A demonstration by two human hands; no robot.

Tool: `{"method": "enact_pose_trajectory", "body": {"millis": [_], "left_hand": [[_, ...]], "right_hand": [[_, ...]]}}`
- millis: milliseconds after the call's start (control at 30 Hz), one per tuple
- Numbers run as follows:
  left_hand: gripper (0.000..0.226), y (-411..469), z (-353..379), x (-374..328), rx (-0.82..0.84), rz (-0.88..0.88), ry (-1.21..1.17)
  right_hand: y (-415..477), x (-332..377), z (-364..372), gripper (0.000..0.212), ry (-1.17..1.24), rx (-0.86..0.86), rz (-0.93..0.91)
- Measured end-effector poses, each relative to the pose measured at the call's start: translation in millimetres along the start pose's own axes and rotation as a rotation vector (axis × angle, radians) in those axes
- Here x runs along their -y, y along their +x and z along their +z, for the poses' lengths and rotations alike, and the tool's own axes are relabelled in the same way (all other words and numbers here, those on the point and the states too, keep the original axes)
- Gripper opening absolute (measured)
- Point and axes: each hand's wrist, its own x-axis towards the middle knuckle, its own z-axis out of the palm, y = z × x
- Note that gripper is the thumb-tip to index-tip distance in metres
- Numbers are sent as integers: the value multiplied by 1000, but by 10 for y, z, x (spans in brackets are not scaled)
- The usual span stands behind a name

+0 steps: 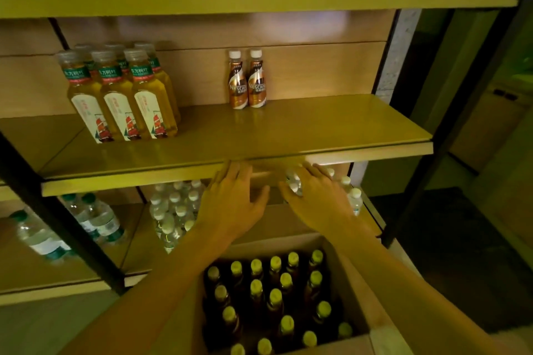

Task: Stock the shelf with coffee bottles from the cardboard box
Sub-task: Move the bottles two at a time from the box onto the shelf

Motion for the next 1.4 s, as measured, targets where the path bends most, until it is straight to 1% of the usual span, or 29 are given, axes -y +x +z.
{"method": "enact_pose_trajectory", "body": {"millis": [67,167,267,367,433,567,633,700,767,833,900,1033,1067,1133,1200,1267,1333,1400], "left_hand": [[59,-201,205,21,18,10,-5],[67,-484,568,48,141,-47,6],[68,-724,921,100,261,-70,8],[63,-903,1212,159,343,-86,14],[57,-999,1384,197,380,-107,20],[61,-1145,1738,275,517,-175,33],[58,-1195,1893,291,563,-199,39],[52,-1252,2045,278,607,-228,-2],[54,-1301,2190,248,653,-281,-74],[59,-1320,2326,216,654,-336,-136],[62,-1314,2423,186,603,-404,-195],[74,-1303,2557,203,513,-642,-364],[77,-1303,2595,227,495,-704,-423],[80,-1291,2686,279,480,-816,-531],[79,-1269,2779,337,493,-919,-589],[70,-1265,2862,398,508,-996,-603],[62,-1274,2937,448,547,-1025,-604],[56,-1264,3015,484,576,-1055,-615]], "right_hand": [[-196,-73,174,58,-5,30,25],[-446,-222,498,53,-7,103,63],[-653,-382,829,53,7,215,151],[-857,-525,1117,55,8,320,219],[-986,-617,1269,51,-1,385,256],[-1200,-781,1527,43,17,533,339],[-1266,-844,1646,39,49,590,385],[-1294,-895,1770,35,95,645,431],[-1274,-928,1894,34,135,691,467],[-1217,-949,2024,37,173,714,493],[-1150,-955,2154,45,218,725,535],[-1026,-975,2402,64,288,758,633],[-997,-989,2459,66,321,759,667],[-945,-1024,2557,60,403,742,725],[-909,-1054,2649,54,454,741,752],[-877,-1072,2745,55,473,754,752],[-850,-1073,2834,54,477,758,785],[-832,-1077,2908,53,482,720,830]]}}
